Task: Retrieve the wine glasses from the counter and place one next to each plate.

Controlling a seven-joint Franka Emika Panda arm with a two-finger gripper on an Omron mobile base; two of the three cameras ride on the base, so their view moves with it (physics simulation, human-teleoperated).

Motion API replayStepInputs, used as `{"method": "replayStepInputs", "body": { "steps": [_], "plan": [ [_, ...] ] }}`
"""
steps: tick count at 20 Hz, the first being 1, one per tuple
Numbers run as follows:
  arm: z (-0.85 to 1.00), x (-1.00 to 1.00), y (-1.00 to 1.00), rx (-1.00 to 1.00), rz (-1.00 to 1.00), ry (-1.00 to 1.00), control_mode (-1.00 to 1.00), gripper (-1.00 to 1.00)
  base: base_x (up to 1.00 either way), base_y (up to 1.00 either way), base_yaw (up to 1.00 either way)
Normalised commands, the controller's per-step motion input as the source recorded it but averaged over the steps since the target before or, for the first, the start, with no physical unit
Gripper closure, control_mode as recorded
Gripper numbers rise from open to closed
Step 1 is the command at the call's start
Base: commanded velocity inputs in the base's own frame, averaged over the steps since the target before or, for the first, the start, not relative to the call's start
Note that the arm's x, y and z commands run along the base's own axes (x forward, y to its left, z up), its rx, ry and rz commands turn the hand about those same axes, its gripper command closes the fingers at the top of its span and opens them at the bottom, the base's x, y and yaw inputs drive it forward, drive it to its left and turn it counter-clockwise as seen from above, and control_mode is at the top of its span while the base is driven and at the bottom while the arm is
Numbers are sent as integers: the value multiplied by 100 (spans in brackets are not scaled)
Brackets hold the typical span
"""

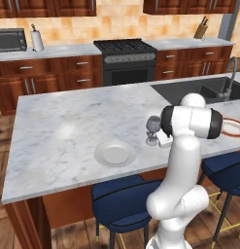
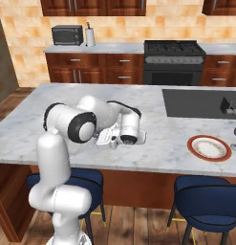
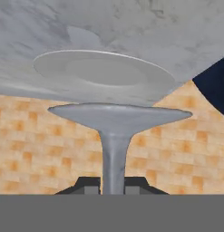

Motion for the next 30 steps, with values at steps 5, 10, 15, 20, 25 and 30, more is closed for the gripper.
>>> {"method": "replayStepInputs", "body": {
  "steps": [5, 10, 15, 20, 25, 30],
  "plan": [
    [-2, 25, 15, 0, -7, 7, -100, 100, 0, 0, 0],
    [-12, 24, 27, -5, -5, 1, -100, 100, 0, 0, 0],
    [-21, 26, 11, -3, -4, -1, -100, 100, 0, 0, 0],
    [-35, 16, 0, -3, -3, 0, -100, 100, 0, 0, 0],
    [-24, 25, 0, -5, -2, 0, -100, 100, 0, 0, 0],
    [-32, 20, 0, -2, -1, 0, -100, 100, 0, 0, 0]
  ]
}}
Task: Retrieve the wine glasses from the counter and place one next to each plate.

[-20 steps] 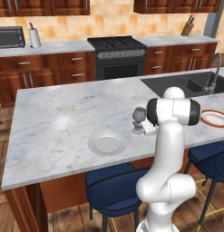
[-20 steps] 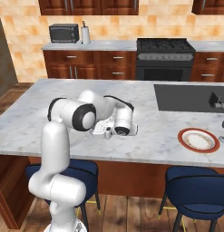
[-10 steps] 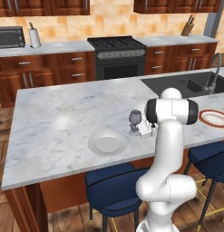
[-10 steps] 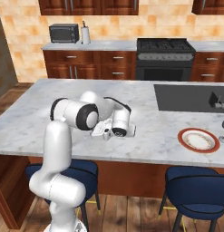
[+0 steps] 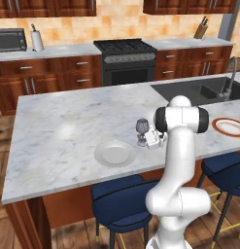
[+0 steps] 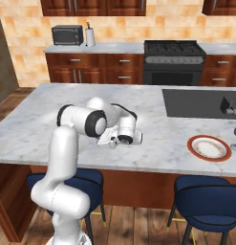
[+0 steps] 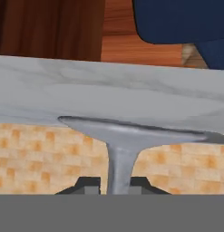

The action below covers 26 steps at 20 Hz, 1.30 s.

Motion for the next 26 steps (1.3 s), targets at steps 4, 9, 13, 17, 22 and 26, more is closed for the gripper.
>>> {"method": "replayStepInputs", "body": {
  "steps": [4, 9, 13, 17, 22, 26],
  "plan": [
    [-35, 4, 0, -1, 0, 0, -100, 100, 0, 0, 0],
    [-27, 0, 0, 0, 0, 0, -100, -100, 0, 0, 0],
    [-5, 0, -4, 0, 0, 0, -100, -100, 0, 0, 0],
    [0, 0, -12, 0, 0, 0, -100, -100, 0, 0, 0],
    [0, 0, -11, 0, 0, 0, -100, -100, 0, 0, 0],
    [0, 0, -16, 0, -1, 0, -100, -100, 0, 0, 0]
  ]
}}
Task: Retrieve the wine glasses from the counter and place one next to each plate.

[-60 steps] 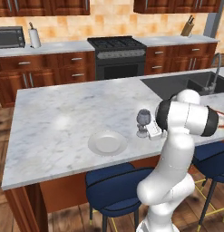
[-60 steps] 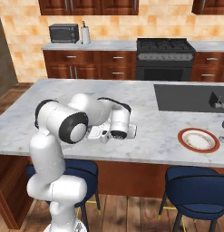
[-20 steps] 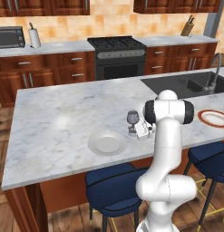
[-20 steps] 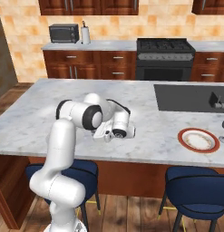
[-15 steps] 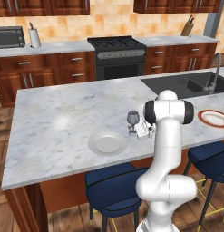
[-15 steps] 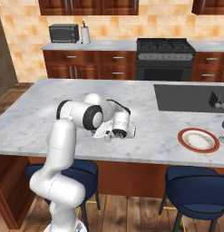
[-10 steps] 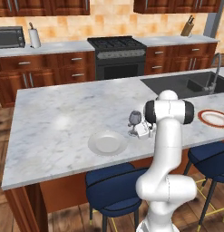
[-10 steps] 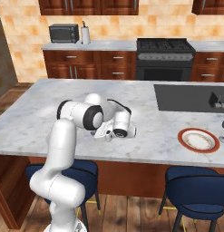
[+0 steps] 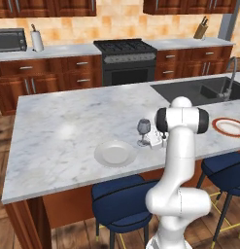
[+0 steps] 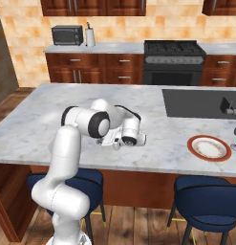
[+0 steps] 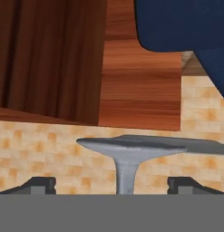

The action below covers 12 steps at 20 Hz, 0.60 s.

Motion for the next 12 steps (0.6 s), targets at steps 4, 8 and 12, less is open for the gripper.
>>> {"method": "replayStepInputs", "body": {
  "steps": [4, 8, 12],
  "plan": [
    [0, 0, -29, 3, -3, 0, -100, -100, 0, 0, 0],
    [7, -7, -41, 9, -5, -2, -100, -100, 0, 0, 0],
    [21, -38, -38, 10, -3, -17, -100, -100, 0, 0, 0]
  ]
}}
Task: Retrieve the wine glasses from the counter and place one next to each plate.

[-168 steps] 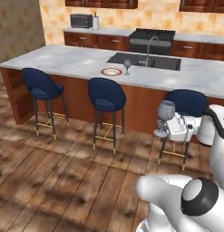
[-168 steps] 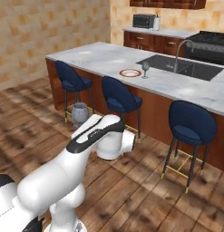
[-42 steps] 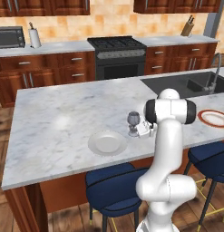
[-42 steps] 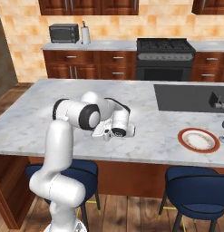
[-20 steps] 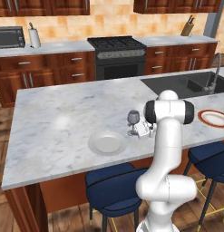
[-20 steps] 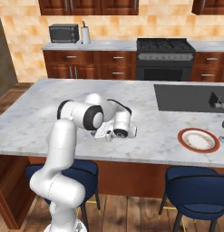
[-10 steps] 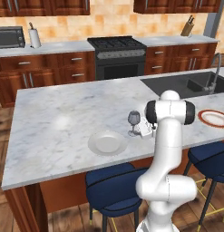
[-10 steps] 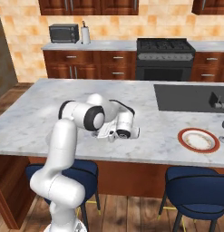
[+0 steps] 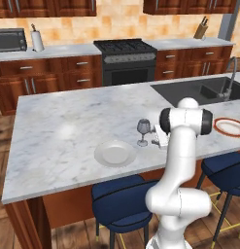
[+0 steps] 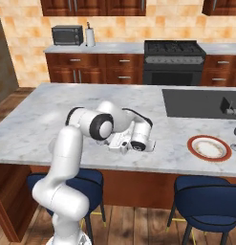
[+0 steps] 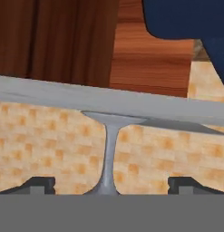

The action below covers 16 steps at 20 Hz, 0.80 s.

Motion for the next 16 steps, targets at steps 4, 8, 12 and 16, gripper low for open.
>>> {"method": "replayStepInputs", "body": {
  "steps": [4, 8, 12, 16],
  "plan": [
    [67, -87, -4, 4, 0, -37, -100, -100, 0, 0, 0],
    [95, -67, 7, 2, 0, -26, -100, -100, 0, 0, 0],
    [100, -59, 29, 0, 0, -17, -100, -100, 0, 0, 0],
    [100, -64, 36, 0, -1, -18, -100, -100, 0, 0, 0]
  ]
}}
